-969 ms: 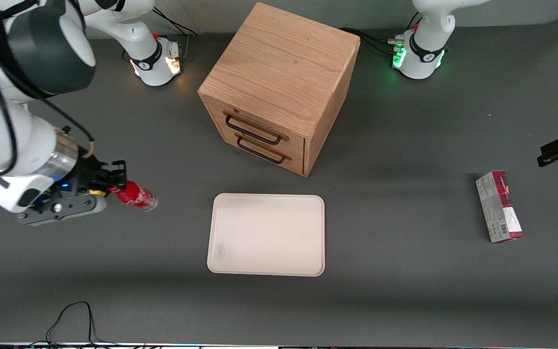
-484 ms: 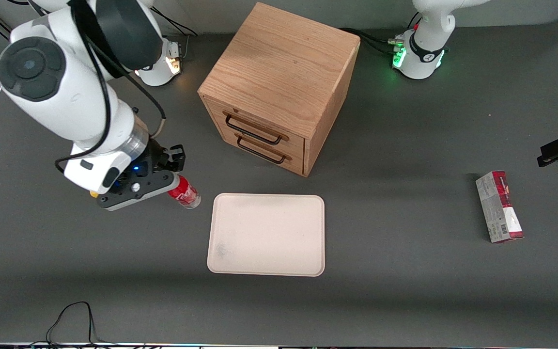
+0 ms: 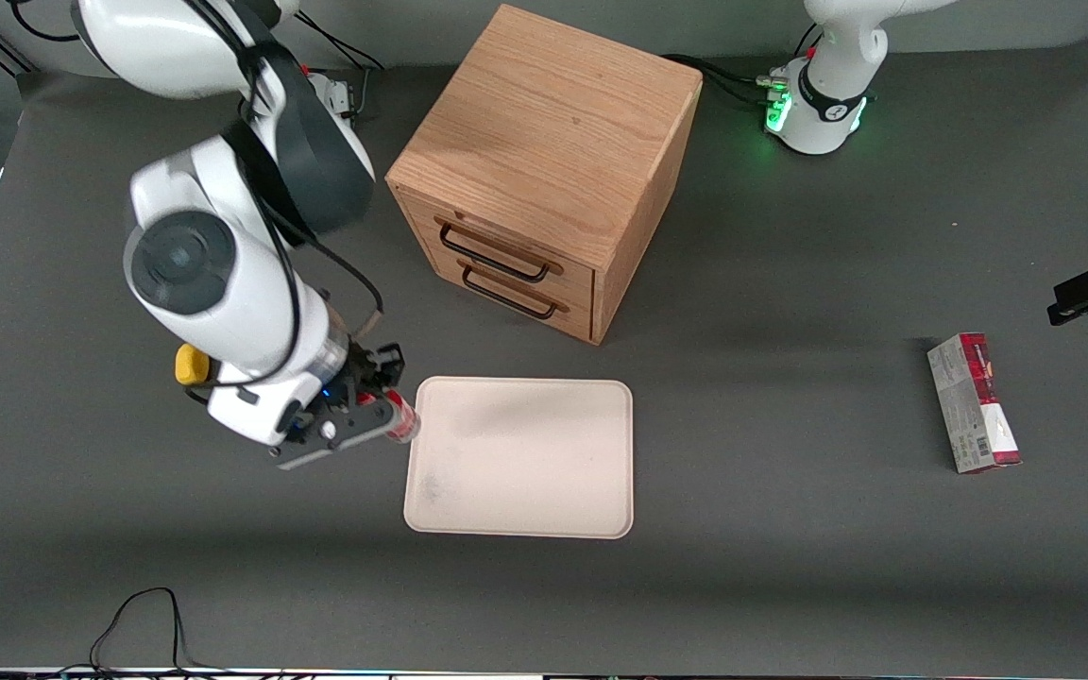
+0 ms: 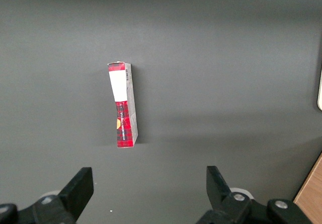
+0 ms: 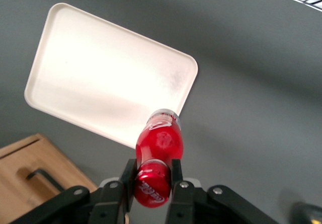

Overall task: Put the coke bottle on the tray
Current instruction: 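Carry the held bottle over the white tray with the right gripper, then lower the bottle upright onto the tray and open the right gripper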

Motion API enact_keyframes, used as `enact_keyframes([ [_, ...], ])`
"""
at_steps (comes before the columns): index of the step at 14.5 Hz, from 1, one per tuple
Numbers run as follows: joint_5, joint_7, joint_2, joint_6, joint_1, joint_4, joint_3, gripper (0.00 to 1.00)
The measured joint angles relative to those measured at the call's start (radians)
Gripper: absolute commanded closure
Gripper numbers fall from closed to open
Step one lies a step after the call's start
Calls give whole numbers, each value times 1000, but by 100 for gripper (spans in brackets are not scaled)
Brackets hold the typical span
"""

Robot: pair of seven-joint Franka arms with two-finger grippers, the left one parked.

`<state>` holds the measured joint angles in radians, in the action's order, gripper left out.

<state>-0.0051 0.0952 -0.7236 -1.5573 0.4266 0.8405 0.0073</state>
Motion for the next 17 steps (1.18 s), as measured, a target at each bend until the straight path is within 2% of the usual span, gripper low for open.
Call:
enact_keyframes([
  [6,0,0,-158,-165,-7,7,-3,100],
  [11,0,0,-220,-239,-10,7,-4,100],
  [12,0,0,-225,-247,-11,7,-4,97],
  [13,0,0,-228,-250,-11,7,-4,24],
  [14,0,0,-228,-251,-11,7,-4,6],
  [15,0,0,-228,-251,-11,8,-4,0],
  [17,0,0,-228,-251,-11,7,-4,0],
])
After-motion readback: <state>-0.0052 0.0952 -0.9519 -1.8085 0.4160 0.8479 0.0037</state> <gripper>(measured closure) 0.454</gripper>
